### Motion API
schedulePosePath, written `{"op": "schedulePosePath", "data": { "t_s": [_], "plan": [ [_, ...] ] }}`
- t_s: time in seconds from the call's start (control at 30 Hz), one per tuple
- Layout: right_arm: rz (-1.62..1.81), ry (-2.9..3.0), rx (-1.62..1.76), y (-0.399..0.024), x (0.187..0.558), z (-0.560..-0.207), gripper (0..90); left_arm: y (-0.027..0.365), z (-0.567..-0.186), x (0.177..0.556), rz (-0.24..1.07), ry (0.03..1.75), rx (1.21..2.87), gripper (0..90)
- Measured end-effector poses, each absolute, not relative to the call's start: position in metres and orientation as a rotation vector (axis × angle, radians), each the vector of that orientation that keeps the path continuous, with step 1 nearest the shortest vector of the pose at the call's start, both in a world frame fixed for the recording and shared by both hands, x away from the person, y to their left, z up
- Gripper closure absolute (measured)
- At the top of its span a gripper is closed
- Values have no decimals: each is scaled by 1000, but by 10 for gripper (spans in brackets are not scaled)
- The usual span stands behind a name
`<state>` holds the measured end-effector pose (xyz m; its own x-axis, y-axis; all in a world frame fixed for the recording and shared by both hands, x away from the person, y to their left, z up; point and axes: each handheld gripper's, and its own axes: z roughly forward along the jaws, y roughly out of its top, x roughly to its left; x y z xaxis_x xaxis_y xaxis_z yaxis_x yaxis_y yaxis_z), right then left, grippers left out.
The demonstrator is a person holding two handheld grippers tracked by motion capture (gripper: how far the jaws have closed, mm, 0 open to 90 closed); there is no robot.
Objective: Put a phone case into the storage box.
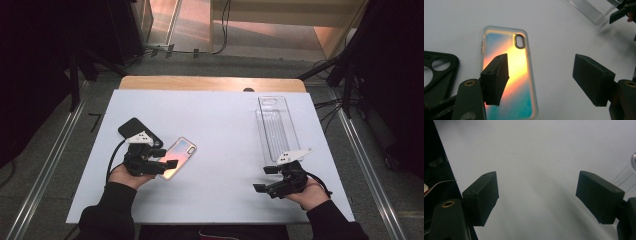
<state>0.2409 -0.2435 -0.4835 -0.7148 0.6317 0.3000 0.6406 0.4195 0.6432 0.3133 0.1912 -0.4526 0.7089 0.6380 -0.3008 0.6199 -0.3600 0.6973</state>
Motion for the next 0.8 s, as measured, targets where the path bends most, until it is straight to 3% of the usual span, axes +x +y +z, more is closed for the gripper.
{"op": "schedulePosePath", "data": {
  "t_s": [0.37, 0.4, 0.47, 0.5, 0.8],
  "plan": [
    [-1199, -2636, -1182, -243, 240, -484, 163, 189, -456, 339, 52, 972, 2092, 289],
    [-1197, -2636, -1181, -243, 240, -484, 163, 189, -456, 342, 46, 956, 2088, 224],
    [-1197, -2640, -1173, -242, 241, -484, 164, 187, -455, 346, 66, 963, 2081, 13],
    [-1195, -2643, -1170, -242, 241, -484, 163, 187, -455, 348, 60, 961, 2076, 0],
    [-1194, -2643, -1170, -242, 241, -484, 163, 179, -465, 351, 24, 987, 2191, 51]
  ]
}}
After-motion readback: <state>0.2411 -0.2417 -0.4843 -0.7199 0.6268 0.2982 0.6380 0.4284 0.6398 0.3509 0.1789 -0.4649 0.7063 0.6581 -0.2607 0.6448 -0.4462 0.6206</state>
